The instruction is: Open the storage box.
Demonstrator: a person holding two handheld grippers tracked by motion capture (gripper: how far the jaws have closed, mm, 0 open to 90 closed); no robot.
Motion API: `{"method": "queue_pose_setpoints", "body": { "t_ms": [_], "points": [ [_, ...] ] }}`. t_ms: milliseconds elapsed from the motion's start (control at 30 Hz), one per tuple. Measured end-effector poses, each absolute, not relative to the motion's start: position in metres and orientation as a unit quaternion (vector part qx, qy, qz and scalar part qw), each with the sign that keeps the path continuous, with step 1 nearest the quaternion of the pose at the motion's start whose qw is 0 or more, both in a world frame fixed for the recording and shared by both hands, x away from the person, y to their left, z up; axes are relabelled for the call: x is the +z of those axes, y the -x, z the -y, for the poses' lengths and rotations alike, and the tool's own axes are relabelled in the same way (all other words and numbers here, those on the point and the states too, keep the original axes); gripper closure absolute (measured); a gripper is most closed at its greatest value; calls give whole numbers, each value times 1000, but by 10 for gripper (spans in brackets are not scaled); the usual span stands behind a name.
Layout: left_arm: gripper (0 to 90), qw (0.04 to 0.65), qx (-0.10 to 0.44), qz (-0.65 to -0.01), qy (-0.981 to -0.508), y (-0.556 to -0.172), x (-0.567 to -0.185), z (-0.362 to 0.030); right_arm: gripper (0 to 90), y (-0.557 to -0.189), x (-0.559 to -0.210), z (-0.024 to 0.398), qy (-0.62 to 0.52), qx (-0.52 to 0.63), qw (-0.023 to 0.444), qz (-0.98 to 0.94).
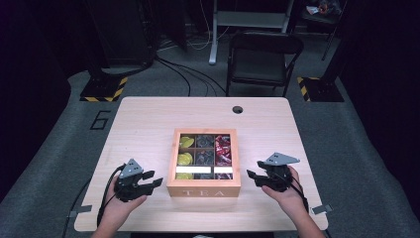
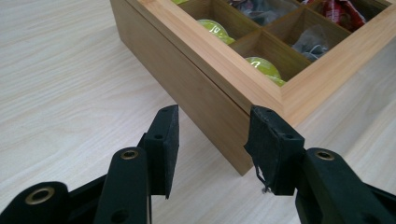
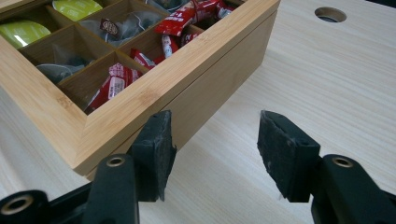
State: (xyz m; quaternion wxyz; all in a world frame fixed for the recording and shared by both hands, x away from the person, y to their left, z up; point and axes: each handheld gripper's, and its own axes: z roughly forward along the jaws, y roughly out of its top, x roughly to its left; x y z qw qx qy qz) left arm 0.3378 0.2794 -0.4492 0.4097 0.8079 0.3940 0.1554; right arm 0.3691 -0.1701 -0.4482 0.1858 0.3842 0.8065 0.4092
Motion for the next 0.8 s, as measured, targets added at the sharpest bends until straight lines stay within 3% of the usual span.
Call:
{"method": "queue_pose_setpoints", "body": {
  "t_ms": [800],
  "points": [
    [536, 415, 130, -362, -824, -324, -460, -266, 448, -353, -448, 165, -372, 434, 175, -802]
  ]
}}
